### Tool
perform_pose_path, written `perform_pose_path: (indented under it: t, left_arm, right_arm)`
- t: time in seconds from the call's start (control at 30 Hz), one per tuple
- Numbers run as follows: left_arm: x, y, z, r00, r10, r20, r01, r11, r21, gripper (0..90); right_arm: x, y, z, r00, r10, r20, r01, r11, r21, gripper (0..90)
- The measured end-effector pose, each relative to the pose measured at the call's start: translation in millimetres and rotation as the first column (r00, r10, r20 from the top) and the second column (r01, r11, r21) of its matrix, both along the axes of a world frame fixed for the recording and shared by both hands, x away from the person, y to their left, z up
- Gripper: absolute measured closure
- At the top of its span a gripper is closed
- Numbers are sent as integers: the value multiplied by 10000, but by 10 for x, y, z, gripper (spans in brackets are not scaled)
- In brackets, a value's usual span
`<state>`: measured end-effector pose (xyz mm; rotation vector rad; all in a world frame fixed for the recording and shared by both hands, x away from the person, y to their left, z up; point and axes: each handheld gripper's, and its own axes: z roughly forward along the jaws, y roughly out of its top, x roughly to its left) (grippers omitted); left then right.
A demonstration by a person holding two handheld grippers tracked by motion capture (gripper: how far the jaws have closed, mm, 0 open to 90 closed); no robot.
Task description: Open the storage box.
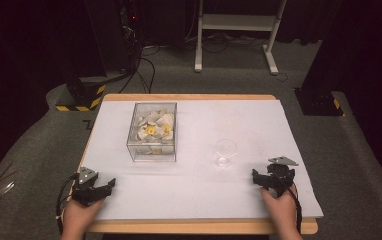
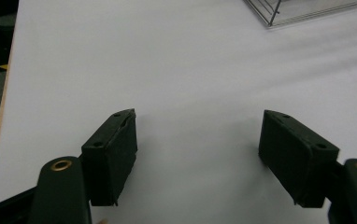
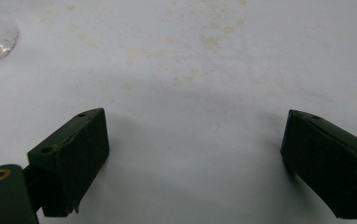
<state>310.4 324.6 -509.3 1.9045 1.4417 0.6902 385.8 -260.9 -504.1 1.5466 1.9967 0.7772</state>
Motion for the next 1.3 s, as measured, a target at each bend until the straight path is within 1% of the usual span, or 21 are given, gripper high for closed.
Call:
perform_pose_path:
  t: [0.23,0.4,0.53,0.57,0.6,0.63,0.67,0.73,0.9,0.93,0.97,1.0,1.1,1.17,1.23,1.3]
  left_arm:
    - [1,2,1,10000,26,-42,-26,10000,-47,282]
    - [-1,1,1,10000,32,-39,-32,10000,-47,282]
    - [1,4,3,10000,17,-48,-17,10000,-48,282]
    - [1,5,3,10000,12,-41,-12,10000,-39,282]
    - [1,7,2,10000,20,-40,-20,10000,-63,282]
    - [2,7,3,10000,25,-44,-25,10000,-69,283]
    - [2,5,5,10000,11,-56,-11,10000,-29,282]
    - [3,6,6,10000,10,-73,-10,10000,-37,282]
    - [5,-6,9,9999,144,-81,-144,9999,-6,272]
    - [3,-8,12,9997,193,-116,-194,9998,-107,277]
    - [3,-8,12,9997,193,-116,-194,9998,-107,295]
    - [1,-5,17,9998,170,-108,-171,9998,-129,324]
    - [1,-13,28,9998,129,-155,-131,9999,-109,309]
    - [-3,-38,43,9999,37,-101,-40,9996,-281,310]
    - [-4,-47,54,10000,8,-95,-11,9994,-336,310]
    - [-2,-72,80,10000,9,23,-8,9986,-535,307]
  right_arm:
    - [-6,0,3,9999,-87,-59,87,9999,109,82]
    - [-6,-26,19,9998,104,-198,-100,9998,199,86]
    - [-17,-37,34,9996,229,-165,-225,9994,245,108]
    - [-50,-40,67,9999,110,104,-113,9995,293,116]
    - [-50,-40,67,9999,110,104,-113,9995,293,116]
    - [-68,-37,84,9997,121,196,-129,9992,379,117]
    - [-113,-15,126,9986,367,384,-380,9987,332,114]
    - [-135,8,130,9978,516,417,-527,9983,256,114]
    - [-166,80,94,9967,792,180,-797,9964,284,114]
    - [-175,121,75,9953,964,59,-965,9952,178,114]
    - [-175,121,75,9953,964,59,-965,9952,178,114]
    - [-179,164,59,9931,1173,-57,-1172,9931,98,110]
    - [-182,194,47,9918,1264,-161,-1263,9920,86,107]
    - [-189,215,30,9901,1392,-203,-1392,9903,28,106]
    - [-190,212,29,9898,1409,-190,-1409,9900,31,106]
    - [-196,204,17,9901,1395,-141,-1393,9902,132,106]
